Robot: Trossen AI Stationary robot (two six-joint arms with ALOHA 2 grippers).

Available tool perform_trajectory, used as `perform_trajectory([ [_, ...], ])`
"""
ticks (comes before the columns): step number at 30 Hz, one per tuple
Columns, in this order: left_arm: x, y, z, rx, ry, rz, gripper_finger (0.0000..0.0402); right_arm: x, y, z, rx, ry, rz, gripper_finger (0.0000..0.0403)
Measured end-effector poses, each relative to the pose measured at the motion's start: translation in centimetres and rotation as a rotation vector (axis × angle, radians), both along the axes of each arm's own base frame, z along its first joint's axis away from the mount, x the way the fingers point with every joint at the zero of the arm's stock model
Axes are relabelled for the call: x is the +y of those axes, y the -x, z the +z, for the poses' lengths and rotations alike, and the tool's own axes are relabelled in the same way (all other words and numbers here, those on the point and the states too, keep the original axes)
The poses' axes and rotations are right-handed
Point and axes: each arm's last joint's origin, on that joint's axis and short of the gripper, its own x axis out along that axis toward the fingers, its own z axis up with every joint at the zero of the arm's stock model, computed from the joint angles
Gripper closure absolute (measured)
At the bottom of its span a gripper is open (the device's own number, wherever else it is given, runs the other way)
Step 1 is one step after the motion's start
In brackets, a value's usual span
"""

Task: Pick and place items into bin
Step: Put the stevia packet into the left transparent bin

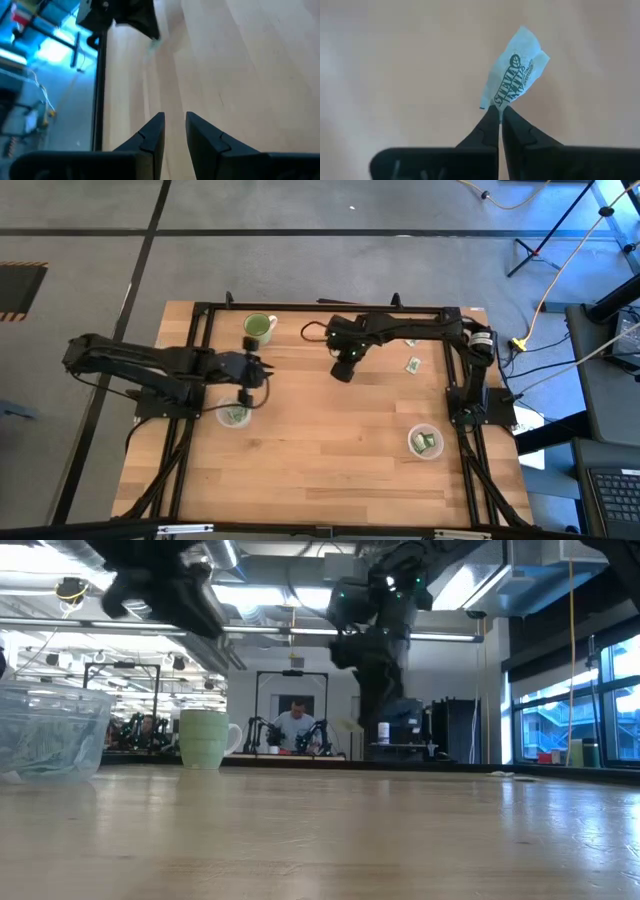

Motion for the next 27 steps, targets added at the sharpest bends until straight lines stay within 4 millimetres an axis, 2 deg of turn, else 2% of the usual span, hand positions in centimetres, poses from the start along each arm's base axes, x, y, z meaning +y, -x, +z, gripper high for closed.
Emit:
perform_trajectory([
  [6,0.1,-3.1,-1.6,0.019,-0.092,-0.064,0.0329,2.8,-2.0,0.9,-0.221,-0.164,0.258,0.0397],
  [12,0.0,-5.1,-3.1,0.037,-0.096,-0.118,0.0329,4.7,-2.7,1.1,-0.265,-0.169,0.326,0.0397],
  [18,-0.2,-6.3,-3.9,0.009,-0.055,-0.127,0.0329,5.5,-3.4,1.4,-0.326,-0.153,0.358,0.0397],
  [27,-0.3,-6.6,-4.0,-0.013,-0.019,-0.153,0.0329,5.6,-3.8,1.7,-0.378,-0.128,0.381,0.0397],
])
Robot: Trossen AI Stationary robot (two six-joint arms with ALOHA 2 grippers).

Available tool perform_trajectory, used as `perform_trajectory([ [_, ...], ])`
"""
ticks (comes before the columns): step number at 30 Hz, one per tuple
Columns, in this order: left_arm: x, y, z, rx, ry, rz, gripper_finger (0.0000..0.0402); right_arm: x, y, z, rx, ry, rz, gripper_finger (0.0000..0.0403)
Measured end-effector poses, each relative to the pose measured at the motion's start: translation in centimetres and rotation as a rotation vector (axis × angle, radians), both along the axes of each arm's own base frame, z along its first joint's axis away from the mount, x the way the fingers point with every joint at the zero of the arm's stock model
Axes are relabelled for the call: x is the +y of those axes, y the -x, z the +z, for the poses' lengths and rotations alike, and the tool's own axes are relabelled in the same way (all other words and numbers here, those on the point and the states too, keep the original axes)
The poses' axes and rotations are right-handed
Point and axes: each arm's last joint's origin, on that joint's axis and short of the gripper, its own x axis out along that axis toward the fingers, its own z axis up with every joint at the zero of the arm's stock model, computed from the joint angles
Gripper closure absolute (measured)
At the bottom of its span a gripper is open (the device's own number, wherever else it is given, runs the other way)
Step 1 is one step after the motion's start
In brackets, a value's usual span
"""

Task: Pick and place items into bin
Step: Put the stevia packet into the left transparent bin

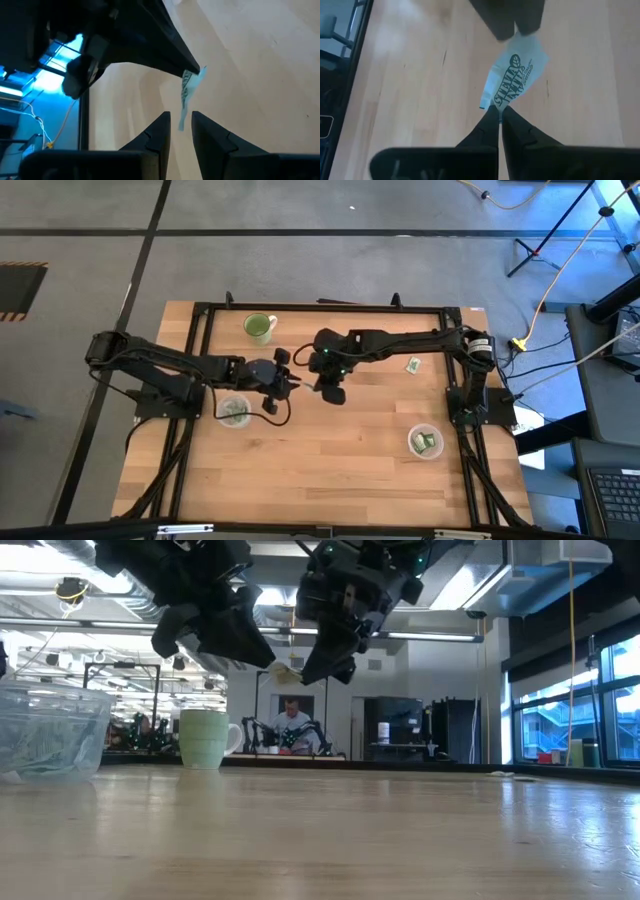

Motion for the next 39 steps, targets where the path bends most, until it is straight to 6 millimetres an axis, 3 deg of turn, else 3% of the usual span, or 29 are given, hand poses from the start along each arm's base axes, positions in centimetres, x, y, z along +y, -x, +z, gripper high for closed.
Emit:
perform_trajectory([
  [15,0.0,0.0,0.0,0.007,-0.005,0.001,0.0334,0.0,-0.6,0.5,-0.094,-0.006,0.04,0.0397],
  [26,0.0,0.2,-0.3,0.039,-0.007,0.001,0.0397,0.1,-0.7,1.2,-0.147,-0.021,0.07,0.0397],
  [39,-0.2,0.1,-0.2,0.02,0.05,-0.033,0.0356,0.0,-0.7,1.1,-0.129,-0.002,0.024,0.0397],
])
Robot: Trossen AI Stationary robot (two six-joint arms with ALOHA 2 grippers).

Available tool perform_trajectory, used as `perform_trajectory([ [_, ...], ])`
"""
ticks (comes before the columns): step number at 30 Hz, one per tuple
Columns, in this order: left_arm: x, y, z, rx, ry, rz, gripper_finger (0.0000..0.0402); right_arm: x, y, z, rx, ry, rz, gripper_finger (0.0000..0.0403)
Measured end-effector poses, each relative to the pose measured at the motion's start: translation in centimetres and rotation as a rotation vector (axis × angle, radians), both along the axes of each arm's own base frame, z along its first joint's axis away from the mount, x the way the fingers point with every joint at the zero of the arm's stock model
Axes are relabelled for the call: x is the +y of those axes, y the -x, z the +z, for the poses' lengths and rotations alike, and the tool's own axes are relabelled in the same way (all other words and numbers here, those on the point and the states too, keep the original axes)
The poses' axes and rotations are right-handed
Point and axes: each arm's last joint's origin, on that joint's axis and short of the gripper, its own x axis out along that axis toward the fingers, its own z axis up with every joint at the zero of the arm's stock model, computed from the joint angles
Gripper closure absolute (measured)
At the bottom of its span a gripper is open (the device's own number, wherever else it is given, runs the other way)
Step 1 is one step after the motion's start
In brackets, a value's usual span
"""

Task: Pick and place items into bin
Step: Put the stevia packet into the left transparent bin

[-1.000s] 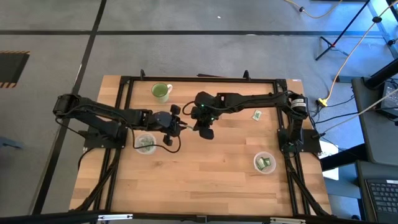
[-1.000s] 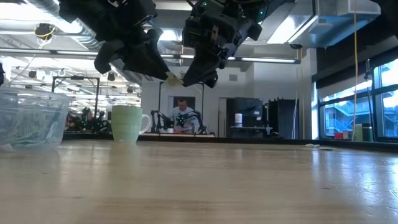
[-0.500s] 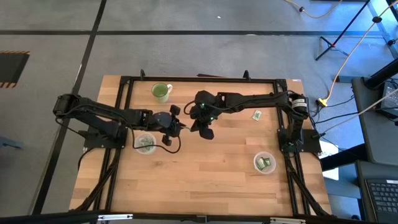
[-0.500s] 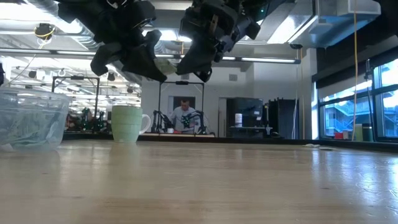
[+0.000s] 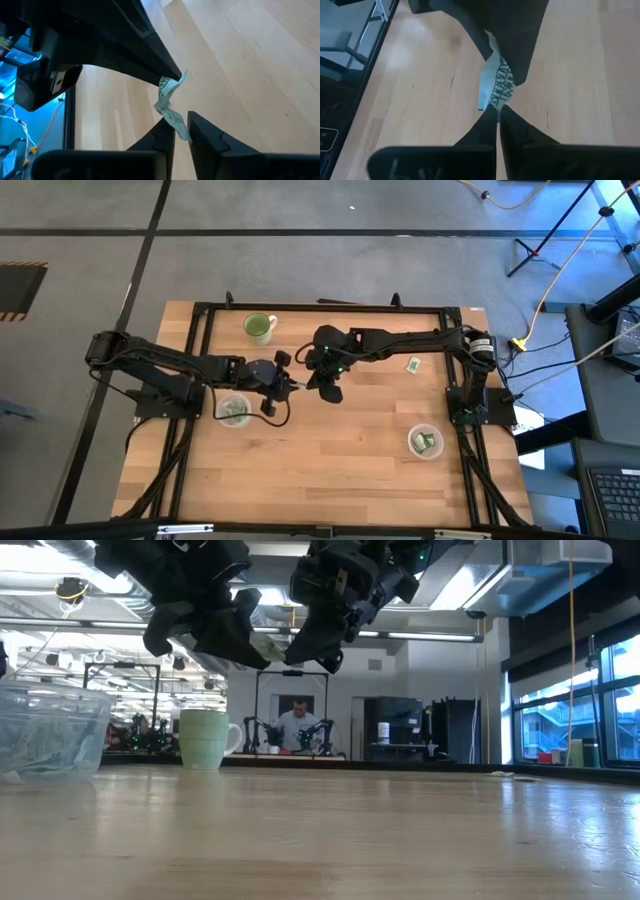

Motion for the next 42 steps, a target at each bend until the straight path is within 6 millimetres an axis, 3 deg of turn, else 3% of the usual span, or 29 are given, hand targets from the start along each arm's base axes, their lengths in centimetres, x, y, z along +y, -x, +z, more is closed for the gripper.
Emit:
perform_trajectory([
  [17,0.08,-0.02,0.06,-0.012,0.006,0.042,0.0321,0.12,0.27,-0.25,0.04,-0.005,0.0,0.0397],
  [30,0.08,-0.02,0.06,-0.012,0.005,0.038,0.0396,0.14,0.38,-0.38,0.059,-0.012,-0.003,0.0397],
  [35,0.08,-0.02,0.06,-0.012,0.004,0.039,0.0399,0.14,0.38,-0.37,0.058,-0.012,-0.004,0.0396],
  [38,0.08,-0.02,0.06,-0.012,0.004,0.039,0.0399,0.15,0.36,-0.36,0.057,-0.013,-0.004,0.0382],
  [42,0.08,-0.02,0.06,-0.011,0.004,0.039,0.0399,0.16,0.39,-0.39,0.061,-0.014,-0.004,0.0334],
])
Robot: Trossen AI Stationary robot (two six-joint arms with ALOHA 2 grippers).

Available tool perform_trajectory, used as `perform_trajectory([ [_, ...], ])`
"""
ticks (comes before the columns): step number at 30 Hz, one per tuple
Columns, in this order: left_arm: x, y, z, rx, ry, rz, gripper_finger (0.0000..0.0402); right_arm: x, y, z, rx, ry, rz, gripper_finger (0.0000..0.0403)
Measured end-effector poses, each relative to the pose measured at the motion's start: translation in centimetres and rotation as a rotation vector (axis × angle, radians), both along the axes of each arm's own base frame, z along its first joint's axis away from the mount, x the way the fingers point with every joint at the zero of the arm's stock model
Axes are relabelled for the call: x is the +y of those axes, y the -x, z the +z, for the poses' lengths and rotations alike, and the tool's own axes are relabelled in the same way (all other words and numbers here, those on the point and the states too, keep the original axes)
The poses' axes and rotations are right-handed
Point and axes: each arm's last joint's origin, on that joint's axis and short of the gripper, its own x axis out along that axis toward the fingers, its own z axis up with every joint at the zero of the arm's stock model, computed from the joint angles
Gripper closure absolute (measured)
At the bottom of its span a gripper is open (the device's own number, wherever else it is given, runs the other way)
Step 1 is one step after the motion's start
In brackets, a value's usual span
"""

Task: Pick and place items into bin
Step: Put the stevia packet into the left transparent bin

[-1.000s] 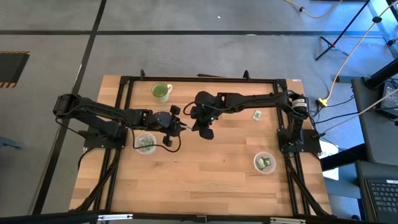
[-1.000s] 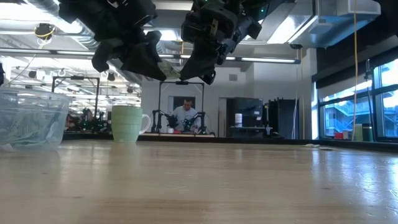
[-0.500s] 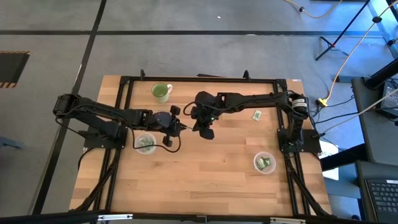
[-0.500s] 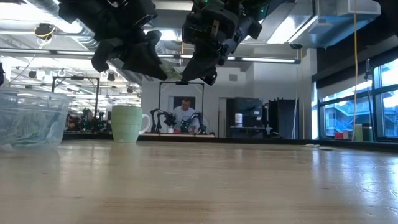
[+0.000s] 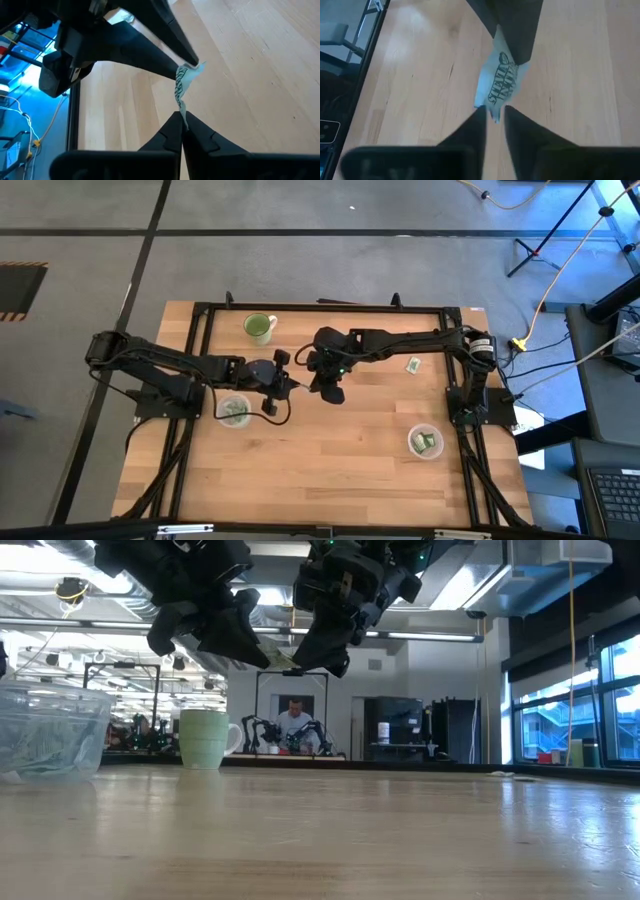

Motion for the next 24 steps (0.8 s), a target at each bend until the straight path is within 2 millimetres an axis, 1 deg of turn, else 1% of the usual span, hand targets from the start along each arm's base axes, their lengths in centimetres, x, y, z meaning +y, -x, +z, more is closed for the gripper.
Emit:
perform_trajectory([
  [3,0.1,0.2,-0.1,0.016,-0.011,0.014,0.0399,0.0,0.3,-0.2,0.055,-0.026,-0.037,0.0289],
  [5,0.2,0.5,0.0,0.04,-0.035,0.042,0.0399,-0.1,0.9,-0.3,0.114,-0.015,-0.064,0.0264],
  [9,0.3,1.9,0.6,0.072,-0.063,0.118,0.0399,-0.6,2.0,-0.2,0.213,0.07,-0.144,0.0234],
  [12,0.0,3.6,1.7,0.062,-0.015,0.177,0.0399,-1.1,2.5,-0.5,0.279,0.117,-0.215,0.0226],
  [15,-0.6,5.7,2.7,0.058,0.062,0.2,0.0399,-1.6,2.8,-0.6,0.313,0.13,-0.242,0.0224],
  [18,-1.5,7.8,3.6,0.059,0.166,0.158,0.0398,-2.1,3.0,-0.6,0.313,0.137,-0.248,0.0224],
  [21,-2.3,9.7,4.5,0.041,0.327,0.09,0.0399,-2.8,3.1,-0.6,0.312,0.138,-0.261,0.0224],
  [24,-3.0,11.4,5.1,0.057,0.469,0.039,0.04,-3.5,3.2,-0.6,0.31,0.139,-0.28,0.0224],
])
